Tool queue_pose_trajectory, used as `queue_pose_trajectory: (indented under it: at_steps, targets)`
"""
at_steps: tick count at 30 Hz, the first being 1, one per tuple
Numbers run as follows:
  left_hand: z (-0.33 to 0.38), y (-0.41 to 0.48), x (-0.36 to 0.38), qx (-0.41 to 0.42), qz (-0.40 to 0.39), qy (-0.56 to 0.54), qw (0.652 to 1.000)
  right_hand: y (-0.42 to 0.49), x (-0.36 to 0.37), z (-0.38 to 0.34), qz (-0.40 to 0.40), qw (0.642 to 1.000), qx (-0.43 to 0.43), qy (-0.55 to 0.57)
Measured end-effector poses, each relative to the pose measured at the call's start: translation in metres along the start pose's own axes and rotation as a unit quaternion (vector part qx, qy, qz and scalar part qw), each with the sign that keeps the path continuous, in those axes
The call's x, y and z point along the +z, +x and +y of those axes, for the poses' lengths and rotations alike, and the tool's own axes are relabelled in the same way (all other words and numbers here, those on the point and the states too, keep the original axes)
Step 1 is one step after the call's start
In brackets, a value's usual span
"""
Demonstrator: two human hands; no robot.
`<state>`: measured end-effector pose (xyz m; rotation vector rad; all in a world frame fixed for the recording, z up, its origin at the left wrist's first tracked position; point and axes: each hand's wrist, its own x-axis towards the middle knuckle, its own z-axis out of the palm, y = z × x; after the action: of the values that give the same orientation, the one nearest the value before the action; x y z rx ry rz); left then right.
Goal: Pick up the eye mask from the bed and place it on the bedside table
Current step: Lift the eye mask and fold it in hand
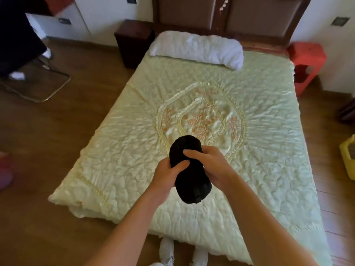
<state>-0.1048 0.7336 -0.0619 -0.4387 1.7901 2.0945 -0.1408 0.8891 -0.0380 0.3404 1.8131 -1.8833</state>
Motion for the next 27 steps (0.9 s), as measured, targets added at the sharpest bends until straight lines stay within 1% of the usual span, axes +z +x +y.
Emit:
queue_pose_trajectory:
  at_steps: [3, 6, 8, 11, 14, 18, 22, 24, 27]
  targets:
    - [0.02, -0.023, 0.005, -0.021, -0.01, -0.022, 1.0, -0.022, 0.002, -0.015, 0.008, 1.0, -0.013, -0.002]
    - [0.026, -0.043, 0.01, -0.032, -0.055, -0.073, 0.995, -0.036, 0.002, -0.029, 0.024, 0.999, -0.03, 0.029]
    - [0.025, -0.052, 0.012, -0.034, -0.078, -0.064, 0.994, -0.042, 0.003, -0.036, 0.036, 0.998, -0.042, 0.043]
    - [0.026, -0.058, 0.012, -0.023, -0.069, -0.036, 0.997, -0.045, 0.009, -0.042, 0.045, 0.997, -0.056, 0.039]
    - [0.032, -0.06, 0.011, -0.015, -0.063, -0.012, 0.998, -0.045, 0.012, -0.044, 0.053, 0.995, -0.062, 0.062]
    - [0.035, -0.063, 0.007, -0.02, -0.067, -0.033, 0.997, -0.042, 0.019, -0.045, 0.053, 0.993, -0.073, 0.078]
    - [0.036, -0.061, 0.003, -0.064, -0.054, -0.05, 0.995, -0.04, 0.021, -0.042, 0.038, 0.993, -0.109, 0.037]
    - [0.036, -0.06, -0.001, -0.088, -0.045, -0.052, 0.994, -0.041, 0.021, -0.04, 0.033, 0.987, -0.155, -0.005]
    - [0.037, -0.057, -0.005, -0.1, -0.033, -0.058, 0.993, -0.047, 0.019, -0.038, 0.01, 0.967, -0.241, -0.082]
